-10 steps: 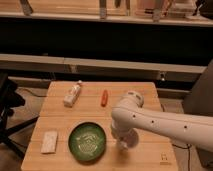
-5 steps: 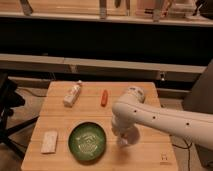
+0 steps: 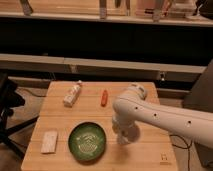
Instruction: Pick up the ceramic cup
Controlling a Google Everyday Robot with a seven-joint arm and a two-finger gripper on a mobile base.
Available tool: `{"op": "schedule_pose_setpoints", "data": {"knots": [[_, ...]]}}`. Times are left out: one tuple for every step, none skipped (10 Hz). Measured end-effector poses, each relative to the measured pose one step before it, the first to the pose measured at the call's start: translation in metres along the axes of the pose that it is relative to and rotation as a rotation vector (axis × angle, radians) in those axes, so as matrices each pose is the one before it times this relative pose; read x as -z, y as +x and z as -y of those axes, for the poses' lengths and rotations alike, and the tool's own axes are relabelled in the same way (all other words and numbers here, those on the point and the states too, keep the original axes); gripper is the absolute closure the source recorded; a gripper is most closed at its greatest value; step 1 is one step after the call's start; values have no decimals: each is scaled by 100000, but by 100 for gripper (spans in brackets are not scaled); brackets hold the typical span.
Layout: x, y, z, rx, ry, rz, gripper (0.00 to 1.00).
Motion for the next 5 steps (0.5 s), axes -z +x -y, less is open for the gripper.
{"op": "schedule_pose_setpoints", "data": {"knots": [[235,71,29,84,-56,41,96],[300,67,63,112,47,-31,96],[455,112,65,58,42,-16,96],[217,51,35,107,-43,-39,96],[136,109,75,40,207,-46,96]]}}
